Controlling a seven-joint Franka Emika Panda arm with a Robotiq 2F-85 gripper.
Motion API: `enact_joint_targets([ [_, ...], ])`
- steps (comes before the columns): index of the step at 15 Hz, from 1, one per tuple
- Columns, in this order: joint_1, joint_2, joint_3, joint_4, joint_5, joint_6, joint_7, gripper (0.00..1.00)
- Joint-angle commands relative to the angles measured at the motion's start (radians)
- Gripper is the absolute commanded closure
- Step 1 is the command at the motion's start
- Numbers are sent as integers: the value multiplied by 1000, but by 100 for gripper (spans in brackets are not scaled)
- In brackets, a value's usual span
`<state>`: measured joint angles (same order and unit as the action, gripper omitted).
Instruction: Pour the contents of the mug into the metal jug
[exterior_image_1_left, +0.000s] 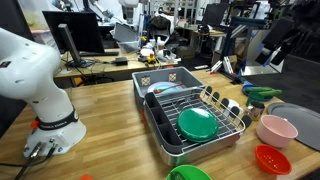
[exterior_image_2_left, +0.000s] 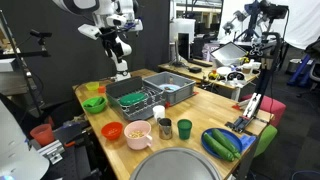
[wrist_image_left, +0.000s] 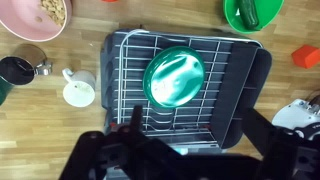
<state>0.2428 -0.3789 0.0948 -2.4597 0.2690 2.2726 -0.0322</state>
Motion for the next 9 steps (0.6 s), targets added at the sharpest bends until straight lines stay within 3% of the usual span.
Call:
enact_joint_targets([
  [1,-12,0,11,2,5,-4,-3,0],
  [9,-152,79,-25,-23,18,144,269,0],
])
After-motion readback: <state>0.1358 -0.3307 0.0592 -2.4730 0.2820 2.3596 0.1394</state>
